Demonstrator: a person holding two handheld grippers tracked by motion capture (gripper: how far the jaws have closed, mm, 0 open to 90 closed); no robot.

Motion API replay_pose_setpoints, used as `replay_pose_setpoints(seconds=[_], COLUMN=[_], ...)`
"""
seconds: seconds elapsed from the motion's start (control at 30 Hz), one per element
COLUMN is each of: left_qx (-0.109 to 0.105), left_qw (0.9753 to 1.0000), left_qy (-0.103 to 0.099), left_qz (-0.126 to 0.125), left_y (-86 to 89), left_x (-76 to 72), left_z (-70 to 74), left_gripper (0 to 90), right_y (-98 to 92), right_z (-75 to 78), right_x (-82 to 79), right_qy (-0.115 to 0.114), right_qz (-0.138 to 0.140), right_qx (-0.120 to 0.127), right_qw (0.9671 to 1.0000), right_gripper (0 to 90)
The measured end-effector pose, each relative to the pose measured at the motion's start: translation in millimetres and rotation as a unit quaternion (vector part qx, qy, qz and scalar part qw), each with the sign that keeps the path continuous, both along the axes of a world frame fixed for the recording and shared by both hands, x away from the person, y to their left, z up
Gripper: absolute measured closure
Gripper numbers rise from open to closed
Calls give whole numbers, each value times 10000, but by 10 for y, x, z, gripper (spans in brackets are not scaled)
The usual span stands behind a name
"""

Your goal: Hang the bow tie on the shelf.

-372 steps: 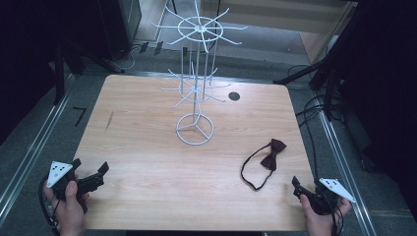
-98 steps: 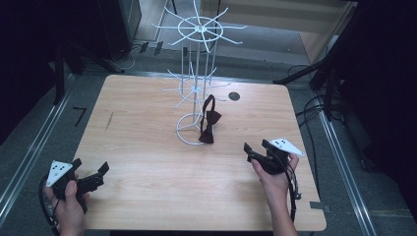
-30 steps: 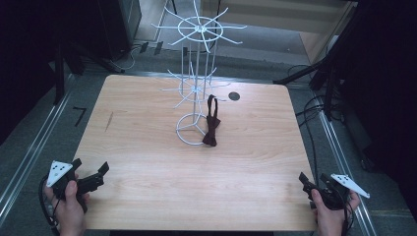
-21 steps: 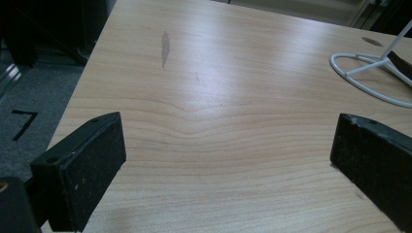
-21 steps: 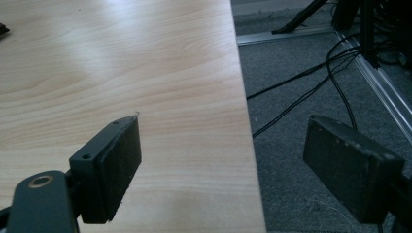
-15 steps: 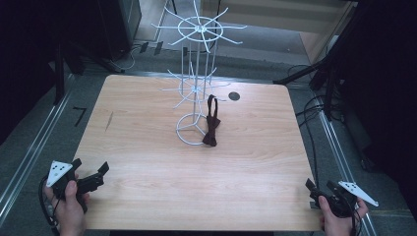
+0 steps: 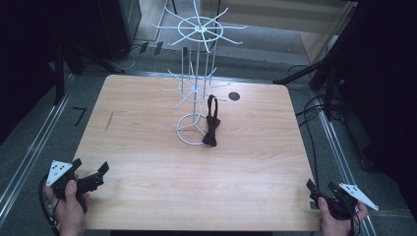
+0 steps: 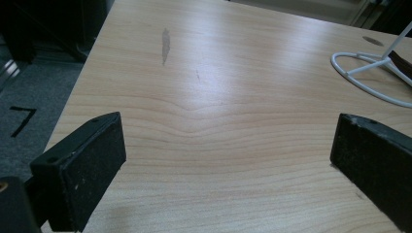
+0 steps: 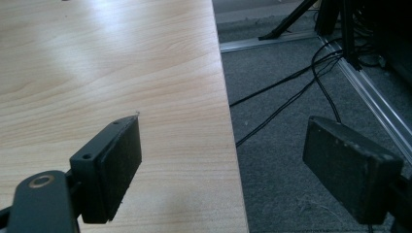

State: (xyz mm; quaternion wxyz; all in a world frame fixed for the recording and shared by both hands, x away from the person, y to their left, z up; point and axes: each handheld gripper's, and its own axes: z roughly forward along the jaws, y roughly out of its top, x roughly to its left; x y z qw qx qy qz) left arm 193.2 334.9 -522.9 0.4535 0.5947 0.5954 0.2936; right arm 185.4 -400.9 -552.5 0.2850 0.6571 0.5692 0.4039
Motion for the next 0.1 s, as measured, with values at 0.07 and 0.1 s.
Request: replay_pose_setpoints(seconds=[0.07, 0.1], left_qx=[-26, -26], left_qw=[10000, 10000], left_qy=[10, 10], left_qz=[8, 8], left_y=[3, 3], left_x=[6, 6], left_z=[-1, -1], left_gripper=[1, 0], right_y=[-4, -4], right_z=[0, 0], right_x=[-2, -2], right_qy=[-6, -6], right_qz=[1, 1], right_qx=[13, 13], right_qw=[10000, 10000], right_gripper=[146, 146])
